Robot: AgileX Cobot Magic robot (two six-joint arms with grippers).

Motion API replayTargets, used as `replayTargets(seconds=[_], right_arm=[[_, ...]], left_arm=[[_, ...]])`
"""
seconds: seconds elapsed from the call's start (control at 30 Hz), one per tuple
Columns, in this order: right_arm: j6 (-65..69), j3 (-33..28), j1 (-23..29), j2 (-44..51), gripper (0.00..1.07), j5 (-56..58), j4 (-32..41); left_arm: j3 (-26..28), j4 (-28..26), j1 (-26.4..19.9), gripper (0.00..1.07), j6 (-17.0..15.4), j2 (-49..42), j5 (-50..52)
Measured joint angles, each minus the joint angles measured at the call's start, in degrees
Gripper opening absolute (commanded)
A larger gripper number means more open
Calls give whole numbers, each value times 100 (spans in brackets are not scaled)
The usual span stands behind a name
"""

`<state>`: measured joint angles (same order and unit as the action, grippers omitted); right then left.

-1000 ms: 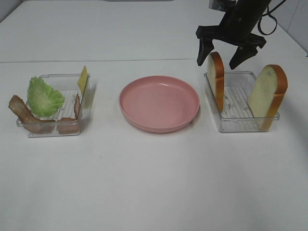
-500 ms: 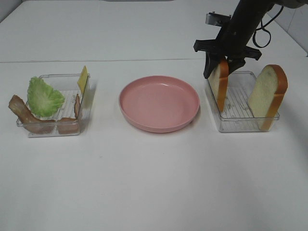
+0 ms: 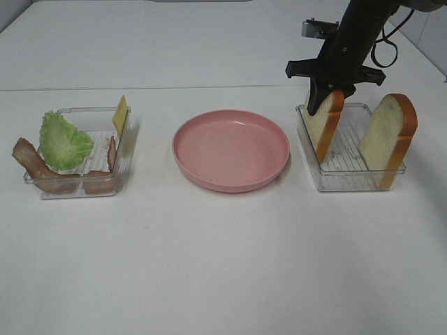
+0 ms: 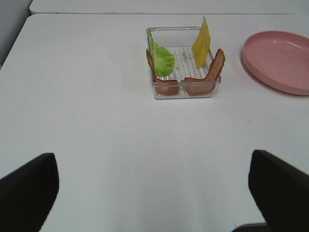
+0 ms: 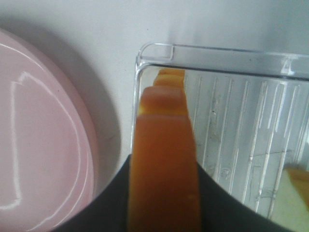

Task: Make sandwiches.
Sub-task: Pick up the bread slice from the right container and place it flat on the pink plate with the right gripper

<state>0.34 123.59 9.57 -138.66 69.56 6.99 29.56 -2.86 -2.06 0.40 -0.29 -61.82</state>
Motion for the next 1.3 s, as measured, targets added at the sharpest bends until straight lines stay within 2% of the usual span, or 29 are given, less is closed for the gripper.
replayTargets(seconds=[0.03, 0.43, 0.77, 0.87, 0.9, 0.93, 1.0, 1.03, 1.07, 1.1, 1.13, 1.17, 1.2, 1.27, 1.3], right_arm=[[80, 0, 0, 0, 0, 0, 0], [235, 0, 0, 275, 0, 40, 11], [298, -80, 29, 1644, 0, 0, 567], [160, -384, 80, 2126, 0, -11, 779], [63, -768, 97, 2361, 0, -11, 985], [63, -768, 97, 2361, 0, -11, 985], [-218, -1490, 103, 2618, 0, -235, 1627], [-218, -1490, 103, 2618, 0, -235, 1627], [-539, -1977, 103, 2681, 0, -584, 2298], [-539, -1977, 103, 2681, 0, -584, 2298], [-888, -2487, 120, 2681, 0, -951, 2916], [-888, -2487, 120, 2681, 0, -951, 2916], [-1180, -2928, 126, 2636, 0, -1278, 3484], [-1261, -3060, 132, 2601, 0, -1404, 3678], [-1444, -3243, 132, 2481, 0, -1650, 4062]], left_arm=[[0, 0, 0, 100, 0, 0, 0], [0, 0, 0, 100, 0, 0, 0], [0, 0, 0, 100, 0, 0, 0], [0, 0, 0, 100, 0, 0, 0], [0, 0, 0, 100, 0, 0, 0], [0, 0, 0, 100, 0, 0, 0], [0, 0, 0, 100, 0, 0, 0], [0, 0, 0, 100, 0, 0, 0], [0, 0, 0, 100, 0, 0, 0], [0, 0, 0, 100, 0, 0, 0], [0, 0, 0, 100, 0, 0, 0], [0, 0, 0, 100, 0, 0, 0], [0, 0, 0, 100, 0, 0, 0], [0, 0, 0, 100, 0, 0, 0], [0, 0, 0, 100, 0, 0, 0]])
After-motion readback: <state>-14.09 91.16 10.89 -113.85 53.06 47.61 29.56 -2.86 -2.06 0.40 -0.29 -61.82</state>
